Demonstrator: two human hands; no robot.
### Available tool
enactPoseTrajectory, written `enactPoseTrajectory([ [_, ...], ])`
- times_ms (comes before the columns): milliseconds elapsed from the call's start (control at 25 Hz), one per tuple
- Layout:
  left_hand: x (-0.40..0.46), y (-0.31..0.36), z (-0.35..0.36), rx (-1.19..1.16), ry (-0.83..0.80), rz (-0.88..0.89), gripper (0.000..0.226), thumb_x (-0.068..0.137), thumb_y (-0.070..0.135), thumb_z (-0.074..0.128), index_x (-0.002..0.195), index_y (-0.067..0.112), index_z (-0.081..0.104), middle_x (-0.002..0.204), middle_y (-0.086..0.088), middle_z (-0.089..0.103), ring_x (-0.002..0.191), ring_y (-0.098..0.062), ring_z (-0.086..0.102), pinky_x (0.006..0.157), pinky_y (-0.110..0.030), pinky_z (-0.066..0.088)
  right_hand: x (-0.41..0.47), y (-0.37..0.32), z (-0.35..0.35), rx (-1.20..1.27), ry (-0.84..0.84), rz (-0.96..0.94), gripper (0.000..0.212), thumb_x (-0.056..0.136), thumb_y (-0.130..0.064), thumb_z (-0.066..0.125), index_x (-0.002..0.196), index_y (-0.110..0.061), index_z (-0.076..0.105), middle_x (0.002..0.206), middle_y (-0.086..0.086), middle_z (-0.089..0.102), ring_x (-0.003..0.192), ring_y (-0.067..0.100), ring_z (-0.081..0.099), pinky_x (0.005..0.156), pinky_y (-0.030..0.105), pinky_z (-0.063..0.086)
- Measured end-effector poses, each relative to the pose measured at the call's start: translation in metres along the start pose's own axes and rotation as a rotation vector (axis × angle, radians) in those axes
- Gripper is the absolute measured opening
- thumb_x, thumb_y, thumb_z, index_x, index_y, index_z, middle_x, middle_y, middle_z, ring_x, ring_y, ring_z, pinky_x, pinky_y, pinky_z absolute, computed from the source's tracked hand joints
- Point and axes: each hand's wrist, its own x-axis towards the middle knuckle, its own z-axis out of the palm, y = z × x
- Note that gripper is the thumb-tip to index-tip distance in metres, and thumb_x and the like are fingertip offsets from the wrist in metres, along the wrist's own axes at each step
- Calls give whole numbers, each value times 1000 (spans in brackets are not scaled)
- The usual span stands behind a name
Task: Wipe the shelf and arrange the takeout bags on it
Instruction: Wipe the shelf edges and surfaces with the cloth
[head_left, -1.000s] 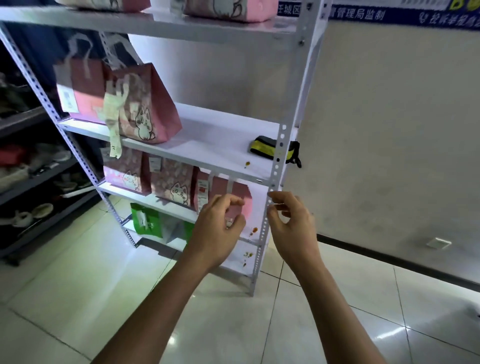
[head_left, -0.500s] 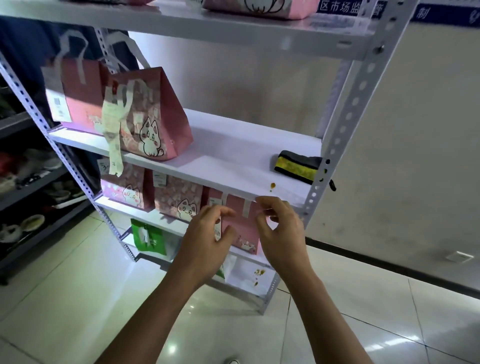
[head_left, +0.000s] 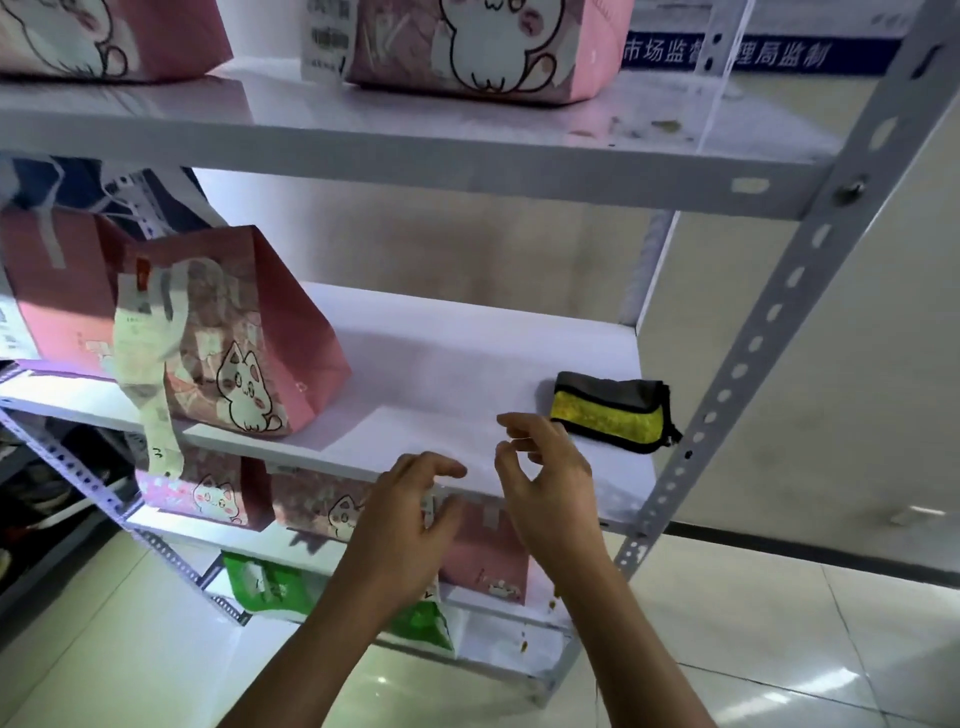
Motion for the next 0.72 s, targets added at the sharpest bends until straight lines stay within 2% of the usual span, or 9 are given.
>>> enactPoseTrajectory([
  [160, 49, 1, 6, -20, -86, 67, 21, 97, 27, 58, 114, 38, 58, 121, 20, 54, 115, -4, 50, 94, -27, 45, 45, 2, -10, -22, 131, 46, 22, 97, -24, 60, 118, -29, 65, 113, -10, 61, 101, 5, 61, 88, 24, 51],
  [280, 80, -5, 10, -37, -149, 146, 21, 96, 25, 58, 113, 36, 60, 118, 19, 56, 114, -4, 51, 95, -26, 45, 74, 7, -12, -141, 215, 67, 22, 97, -26, 61, 118, -24, 67, 107, -6, 61, 99, 12, 61, 85, 27, 51],
  [400, 108, -7, 10, -54, -220, 189, 21, 96, 22, 59, 114, 33, 61, 120, 18, 55, 114, -5, 51, 93, -22, 42, 104, 19, -13, -271, 241, 185, 28, 96, -26, 58, 123, -21, 65, 114, 2, 62, 108, 23, 58, 91, 32, 47],
  [560, 136, -12, 8, -40, -282, 231, 21, 97, 21, 58, 115, 31, 62, 121, 16, 56, 114, -5, 49, 88, -15, 37, 139, 43, -18, -575, 245, 438, 53, 93, -37, 57, 142, -18, 47, 141, 11, 49, 129, 35, 43, 105, 41, 36],
  [640, 143, -19, 3, -38, -315, 241, 20, 97, 21, 58, 114, 32, 62, 119, 17, 58, 116, -5, 50, 90, -17, 38, 147, 56, -15, -667, 150, 574, 74, 90, -51, 58, 151, -19, 33, 154, 11, 36, 142, 36, 31, 114, 45, 28],
  [720, 148, -27, -2, -37, -331, 245, 18, 97, 23, 58, 111, 34, 62, 118, 18, 58, 116, -5, 49, 92, -21, 39, 149, 68, -10, -728, 23, 639, 91, 86, -66, 55, 157, -21, 21, 164, 12, 20, 152, 34, 14, 122, 49, 12],
])
